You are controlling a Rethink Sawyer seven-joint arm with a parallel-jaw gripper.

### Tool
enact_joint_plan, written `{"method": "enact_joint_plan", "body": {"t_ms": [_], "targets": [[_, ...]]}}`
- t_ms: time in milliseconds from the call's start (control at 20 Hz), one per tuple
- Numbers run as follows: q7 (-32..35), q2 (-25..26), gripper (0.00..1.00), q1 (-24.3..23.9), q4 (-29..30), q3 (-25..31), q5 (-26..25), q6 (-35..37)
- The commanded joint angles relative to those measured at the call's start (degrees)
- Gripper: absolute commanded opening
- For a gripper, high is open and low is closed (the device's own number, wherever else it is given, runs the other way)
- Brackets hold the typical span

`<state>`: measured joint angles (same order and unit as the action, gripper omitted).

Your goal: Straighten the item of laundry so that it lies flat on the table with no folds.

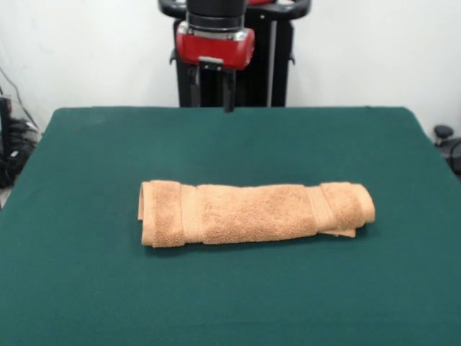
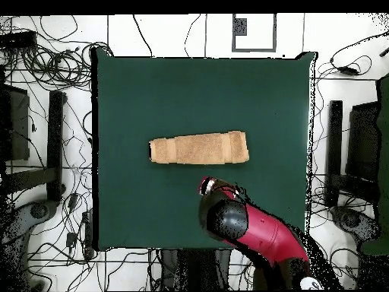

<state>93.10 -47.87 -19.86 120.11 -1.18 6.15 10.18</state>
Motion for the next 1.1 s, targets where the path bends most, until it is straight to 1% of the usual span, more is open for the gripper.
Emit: {"method": "enact_joint_plan", "body": {"t_ms": [50,100,150,350,450,550,650,700,900,1100], "targets": [[25.5,1.3,1.0,5.0,-0.1,-3.6,12.7,-9.0],[25.9,2.1,1.0,5.4,-0.7,-4.2,14.0,-8.8],[26.3,2.8,1.0,4.9,-1.3,-3.7,15.3,-8.1],[26.3,3.7,1.0,4.7,-1.6,-3.0,17.1,-7.4],[27.7,4.2,1.0,5.7,-1.4,-3.7,18.5,-7.9],[28.1,4.3,1.0,5.7,-1.3,-3.7,18.7,-8.4],[29.0,5.1,1.0,7.1,-1.8,-5.1,19.8,-8.6],[28.1,5.2,1.0,6.8,-2.2,-5.0,19.1,-8.4],[24.9,4.9,1.0,3.0,-1.9,-0.6,14.4,-10.6],[23.7,6.8,1.0,2.6,-3.5,-0.5,14.3,-9.6]]}}
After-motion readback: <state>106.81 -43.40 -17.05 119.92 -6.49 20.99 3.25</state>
